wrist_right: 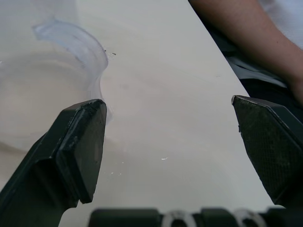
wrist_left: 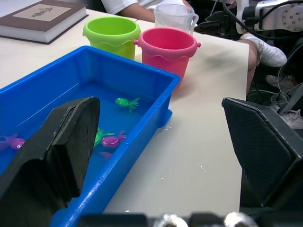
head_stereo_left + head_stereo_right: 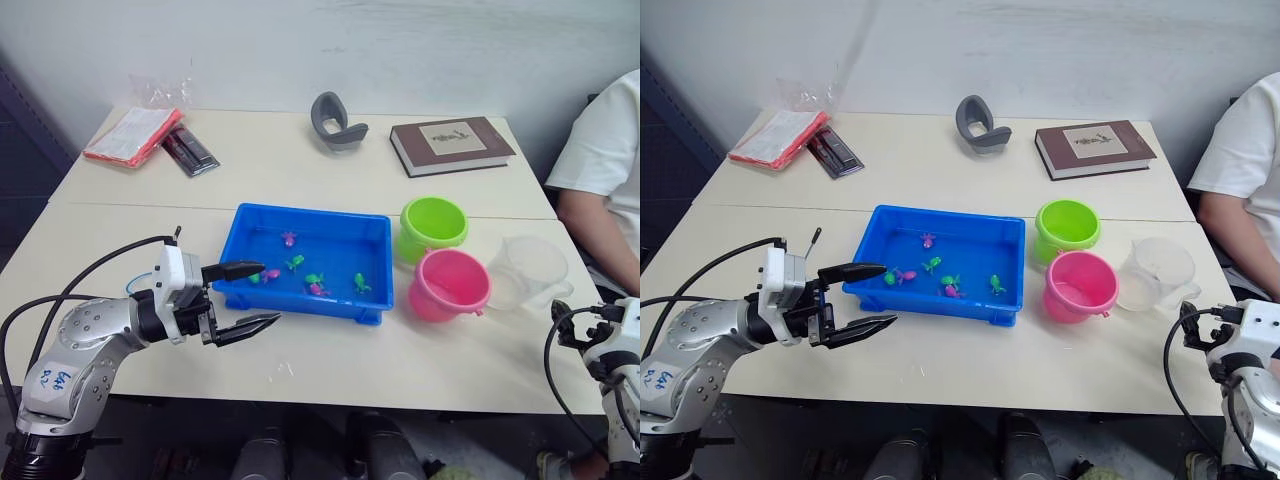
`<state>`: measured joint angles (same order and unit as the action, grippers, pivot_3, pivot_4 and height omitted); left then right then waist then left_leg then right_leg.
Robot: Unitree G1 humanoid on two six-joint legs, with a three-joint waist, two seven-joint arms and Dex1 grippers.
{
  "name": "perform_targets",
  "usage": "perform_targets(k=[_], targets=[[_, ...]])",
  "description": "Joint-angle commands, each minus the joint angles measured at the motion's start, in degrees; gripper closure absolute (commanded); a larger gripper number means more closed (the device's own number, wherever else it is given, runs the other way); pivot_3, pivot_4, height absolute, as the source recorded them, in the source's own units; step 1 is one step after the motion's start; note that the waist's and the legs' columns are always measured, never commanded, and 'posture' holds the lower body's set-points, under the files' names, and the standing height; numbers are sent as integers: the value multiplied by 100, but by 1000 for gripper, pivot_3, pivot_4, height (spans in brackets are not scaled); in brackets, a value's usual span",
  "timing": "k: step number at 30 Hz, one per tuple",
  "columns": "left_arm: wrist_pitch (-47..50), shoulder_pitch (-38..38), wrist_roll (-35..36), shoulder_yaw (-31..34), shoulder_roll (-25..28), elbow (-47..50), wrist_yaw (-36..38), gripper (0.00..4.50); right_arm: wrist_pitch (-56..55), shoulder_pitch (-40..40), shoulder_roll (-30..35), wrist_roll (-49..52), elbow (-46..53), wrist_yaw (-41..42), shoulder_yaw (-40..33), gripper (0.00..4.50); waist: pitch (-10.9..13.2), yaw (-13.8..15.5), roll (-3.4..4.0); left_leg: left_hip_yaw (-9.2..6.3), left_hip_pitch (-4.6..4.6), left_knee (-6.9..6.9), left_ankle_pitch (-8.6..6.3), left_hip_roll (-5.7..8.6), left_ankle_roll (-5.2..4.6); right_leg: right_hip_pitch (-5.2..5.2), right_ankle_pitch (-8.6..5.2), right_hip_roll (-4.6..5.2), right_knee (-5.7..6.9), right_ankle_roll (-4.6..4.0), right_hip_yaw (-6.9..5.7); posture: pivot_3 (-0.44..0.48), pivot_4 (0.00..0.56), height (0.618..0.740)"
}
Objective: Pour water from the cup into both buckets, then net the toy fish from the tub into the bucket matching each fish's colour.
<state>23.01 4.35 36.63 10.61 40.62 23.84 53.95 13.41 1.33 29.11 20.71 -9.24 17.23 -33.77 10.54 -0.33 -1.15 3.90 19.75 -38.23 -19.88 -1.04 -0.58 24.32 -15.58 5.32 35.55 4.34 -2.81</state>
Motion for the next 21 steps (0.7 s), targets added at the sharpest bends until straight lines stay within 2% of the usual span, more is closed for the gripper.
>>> perform_targets(k=[1, 4, 13, 21], targets=[[-53, 115, 24, -13, -3, 89, 21, 52, -316, -182, 65, -56, -216, 55, 17, 0, 0, 0, 0, 0, 0, 0, 0, -1, 1, 0, 0, 0, 0, 0, 0, 0, 150, 740], [-73, 136, 7, -20, -7, 62, 30, 52, -332, -283, 51, -40, -344, 108, 64, 0, 0, -11, 1, 1, 0, -1, 1, 0, 1, 0, 0, 1, 0, 0, 1, 0, 150, 740], [-165, -68, -40, 27, -43, 152, -53, 52, -164, 308, 69, 9, 35, 199, 120, 0, 1, 6, 2, -1, 2, 3, 1, 0, 2, 0, 0, 5, -5, 1, -1, 0, 150, 740], [-142, -16, -55, -43, -88, 147, -72, 52, -78, 74, 121, 48, 15, 383, 236, 0, 3, -7, 5, -2, 0, 4, 1, -2, 2, 0, 1, 4, -3, 1, -1, 0, 150, 740]])
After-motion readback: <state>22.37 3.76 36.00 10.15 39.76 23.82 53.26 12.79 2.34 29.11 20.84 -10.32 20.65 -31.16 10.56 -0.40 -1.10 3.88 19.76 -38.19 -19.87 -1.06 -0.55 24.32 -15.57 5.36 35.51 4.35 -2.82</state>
